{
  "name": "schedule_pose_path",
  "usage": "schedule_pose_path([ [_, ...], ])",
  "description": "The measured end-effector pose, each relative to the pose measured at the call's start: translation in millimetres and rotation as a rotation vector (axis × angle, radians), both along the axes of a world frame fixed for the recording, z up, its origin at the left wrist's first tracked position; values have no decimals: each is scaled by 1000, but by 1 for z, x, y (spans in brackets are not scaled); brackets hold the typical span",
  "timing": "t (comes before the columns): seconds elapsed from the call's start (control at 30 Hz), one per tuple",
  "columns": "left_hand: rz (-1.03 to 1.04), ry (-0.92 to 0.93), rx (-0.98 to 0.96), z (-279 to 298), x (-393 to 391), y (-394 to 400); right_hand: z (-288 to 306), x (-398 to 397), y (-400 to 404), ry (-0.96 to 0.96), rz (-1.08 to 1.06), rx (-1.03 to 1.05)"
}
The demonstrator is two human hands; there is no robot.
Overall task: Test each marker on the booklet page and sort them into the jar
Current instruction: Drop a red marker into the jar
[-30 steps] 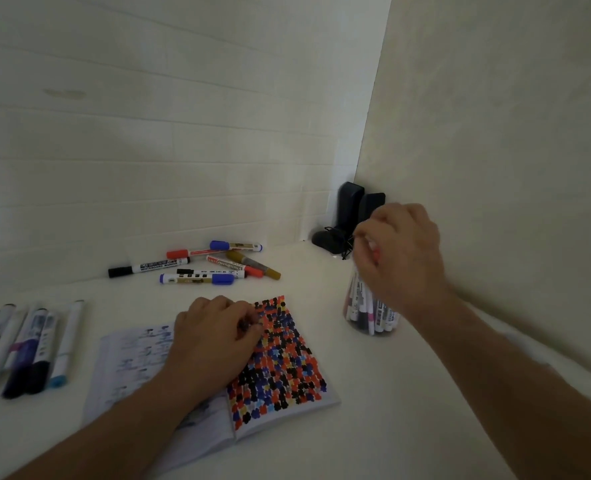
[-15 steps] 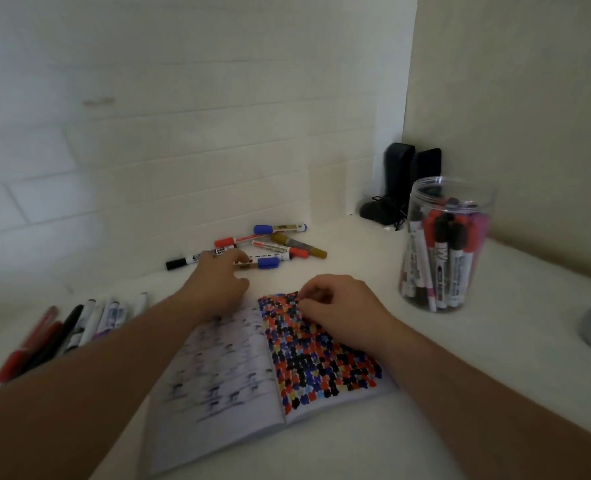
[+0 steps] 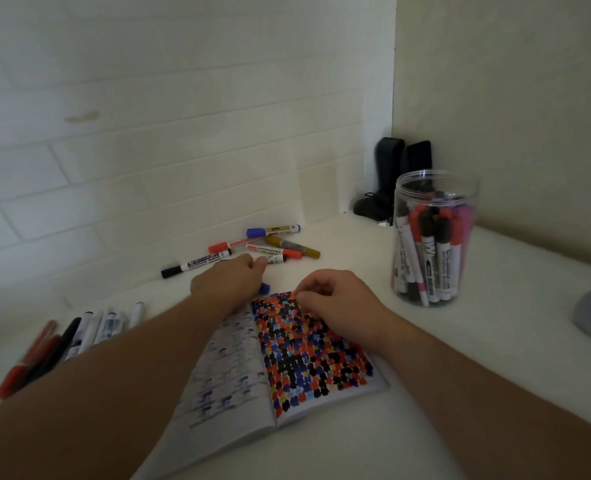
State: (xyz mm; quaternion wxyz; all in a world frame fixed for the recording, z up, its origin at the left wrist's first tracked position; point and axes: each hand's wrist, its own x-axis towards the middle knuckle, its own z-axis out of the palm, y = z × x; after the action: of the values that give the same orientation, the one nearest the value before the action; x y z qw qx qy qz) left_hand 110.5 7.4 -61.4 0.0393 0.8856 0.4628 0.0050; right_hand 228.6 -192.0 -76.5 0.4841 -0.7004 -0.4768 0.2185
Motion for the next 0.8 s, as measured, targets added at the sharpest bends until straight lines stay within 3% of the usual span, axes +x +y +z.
schedule_pose_path([
  [0.1,78,-217,-38,9,-6,-19,1,-1,-3,22,0,8],
  [0.23,56,-740,-187,18,-13,-35,2,-2,-5,39,7,26],
  [0.3,-25,-960,-356,24,-17,-50,3,-2,-6,25,-3,40],
  [0.37,-164,-967,-424,25,-25,-67,2,-4,-7,-59,-53,77],
  [0.53,-287,-706,-253,8,-44,-95,18,-2,-17,-747,-182,328],
  [0.63,-379,-717,-265,-1,-49,-101,26,-7,-22,-1059,-61,71],
  [0.7,-376,-768,-317,-5,-51,-102,22,-15,-21,-1119,17,-149],
  [0.8,-294,-808,-350,-8,-54,-104,18,-14,-20,-1156,-14,-142],
])
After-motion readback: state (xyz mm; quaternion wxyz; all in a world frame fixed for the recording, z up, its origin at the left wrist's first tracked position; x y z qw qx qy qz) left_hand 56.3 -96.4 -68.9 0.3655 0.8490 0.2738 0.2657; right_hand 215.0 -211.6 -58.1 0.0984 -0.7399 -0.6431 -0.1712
